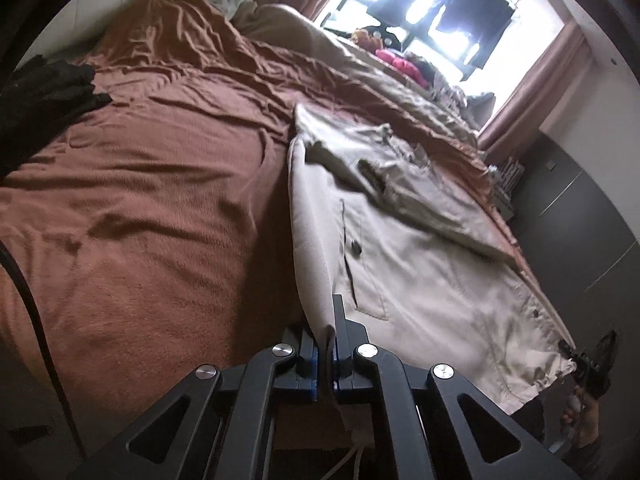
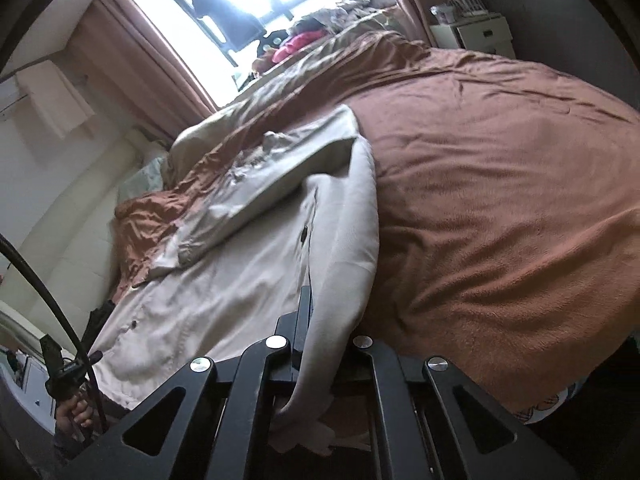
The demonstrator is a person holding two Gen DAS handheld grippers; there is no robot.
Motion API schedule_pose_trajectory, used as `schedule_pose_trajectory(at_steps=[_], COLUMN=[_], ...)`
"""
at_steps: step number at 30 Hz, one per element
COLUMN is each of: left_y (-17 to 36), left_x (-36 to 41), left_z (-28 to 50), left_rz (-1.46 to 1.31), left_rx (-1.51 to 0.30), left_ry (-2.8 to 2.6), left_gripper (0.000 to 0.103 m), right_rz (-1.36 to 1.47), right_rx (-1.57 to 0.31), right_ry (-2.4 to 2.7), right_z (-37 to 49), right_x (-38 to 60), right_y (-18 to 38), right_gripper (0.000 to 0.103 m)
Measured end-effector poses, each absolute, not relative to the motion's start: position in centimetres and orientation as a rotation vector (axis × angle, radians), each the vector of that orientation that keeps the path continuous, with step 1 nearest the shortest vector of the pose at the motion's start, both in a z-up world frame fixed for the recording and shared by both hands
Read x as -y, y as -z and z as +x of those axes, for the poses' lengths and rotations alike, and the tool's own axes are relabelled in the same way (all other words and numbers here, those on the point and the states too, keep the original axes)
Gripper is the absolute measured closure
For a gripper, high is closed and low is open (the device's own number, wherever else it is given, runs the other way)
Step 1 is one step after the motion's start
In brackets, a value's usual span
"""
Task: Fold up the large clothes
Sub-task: 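Close both grippers on the drawstring hem of the jacket, then lift the held hem with both grippers and fold it over toward the collar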
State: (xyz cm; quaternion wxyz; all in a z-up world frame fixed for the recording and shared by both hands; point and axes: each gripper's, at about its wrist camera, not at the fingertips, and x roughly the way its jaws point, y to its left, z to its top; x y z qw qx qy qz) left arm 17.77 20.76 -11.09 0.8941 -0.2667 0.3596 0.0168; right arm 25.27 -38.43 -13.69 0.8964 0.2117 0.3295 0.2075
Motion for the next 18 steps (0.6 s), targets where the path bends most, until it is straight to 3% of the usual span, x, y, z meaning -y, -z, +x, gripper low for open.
schedule_pose_trajectory(at_steps=[18], left_y=[7.3], left_x=[-20.3], left_z=[7.2], left_rz=[-0.53], left_rx=[-0.641], left_ry=[-0.011], left_gripper=[0.1], right_rz=[0.409], right_rx=[-0.581], right_ry=[-0.487], right_z=[16.4], right_x=[41.4], right_y=[13.5], right_gripper=[0.102])
